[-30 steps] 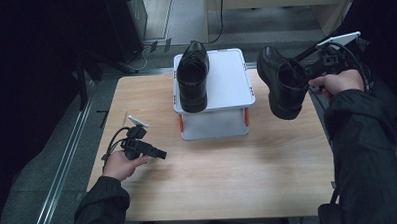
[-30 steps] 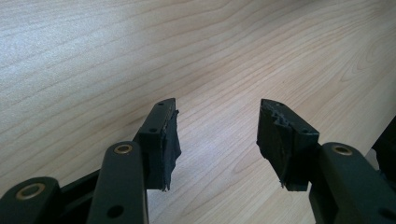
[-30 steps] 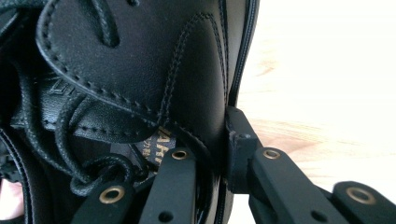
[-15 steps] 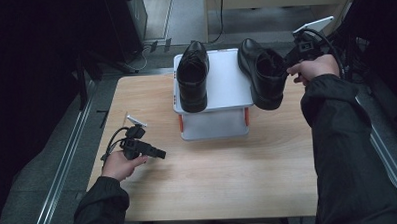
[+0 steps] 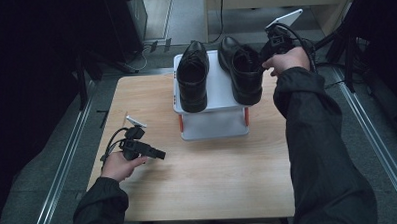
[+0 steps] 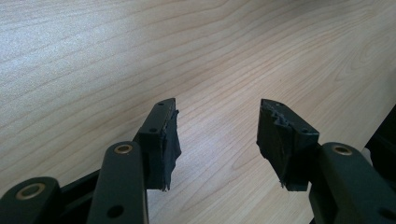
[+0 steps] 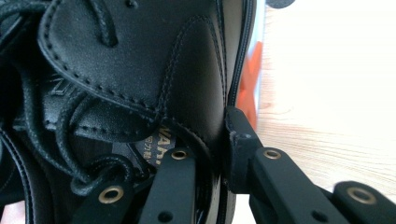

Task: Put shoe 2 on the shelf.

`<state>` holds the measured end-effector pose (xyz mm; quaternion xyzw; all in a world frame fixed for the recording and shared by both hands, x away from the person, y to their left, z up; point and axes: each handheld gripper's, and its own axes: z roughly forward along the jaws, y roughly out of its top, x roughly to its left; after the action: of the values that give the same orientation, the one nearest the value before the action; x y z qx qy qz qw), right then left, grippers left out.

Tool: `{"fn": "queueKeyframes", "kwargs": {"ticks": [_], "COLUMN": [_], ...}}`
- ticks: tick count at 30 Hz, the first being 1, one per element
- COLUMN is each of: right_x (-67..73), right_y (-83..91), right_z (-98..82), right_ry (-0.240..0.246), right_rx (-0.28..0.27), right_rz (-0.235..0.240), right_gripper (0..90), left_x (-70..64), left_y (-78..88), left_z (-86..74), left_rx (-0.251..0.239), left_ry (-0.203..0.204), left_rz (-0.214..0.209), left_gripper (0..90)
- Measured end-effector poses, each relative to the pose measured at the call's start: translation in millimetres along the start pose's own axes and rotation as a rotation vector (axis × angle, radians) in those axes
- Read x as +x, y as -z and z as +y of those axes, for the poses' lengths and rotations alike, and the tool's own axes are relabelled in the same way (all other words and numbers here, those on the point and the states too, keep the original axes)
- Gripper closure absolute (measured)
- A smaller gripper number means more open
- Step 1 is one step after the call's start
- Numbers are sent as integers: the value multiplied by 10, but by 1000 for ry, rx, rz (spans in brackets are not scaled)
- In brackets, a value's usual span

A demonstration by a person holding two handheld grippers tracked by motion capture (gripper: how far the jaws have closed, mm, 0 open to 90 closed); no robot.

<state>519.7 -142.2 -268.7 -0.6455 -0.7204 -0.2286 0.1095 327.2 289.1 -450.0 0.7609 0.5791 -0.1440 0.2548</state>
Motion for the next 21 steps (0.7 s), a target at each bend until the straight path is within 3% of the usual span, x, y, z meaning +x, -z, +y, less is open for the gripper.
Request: {"fn": "queueKeyframes", "kwargs": {"ticks": [10, 19, 21], "right_x": [294, 385, 409], "right_y": [-155, -217, -229], "right_z": [75, 60, 52], "right_ry": [20, 19, 13], "right_rx": [-3, -7, -9], "right_rz": [-43, -64, -50], "right_gripper": [835, 817, 791], "left_x": [13, 22, 19], "left_y": [13, 6, 7], "left_z": [-13, -13, -10], "left_rx": [-3, 1, -1], "left_ry": [7, 5, 3], "left_rz": [-2, -1, -2], "left_gripper": [476, 476, 476]}}
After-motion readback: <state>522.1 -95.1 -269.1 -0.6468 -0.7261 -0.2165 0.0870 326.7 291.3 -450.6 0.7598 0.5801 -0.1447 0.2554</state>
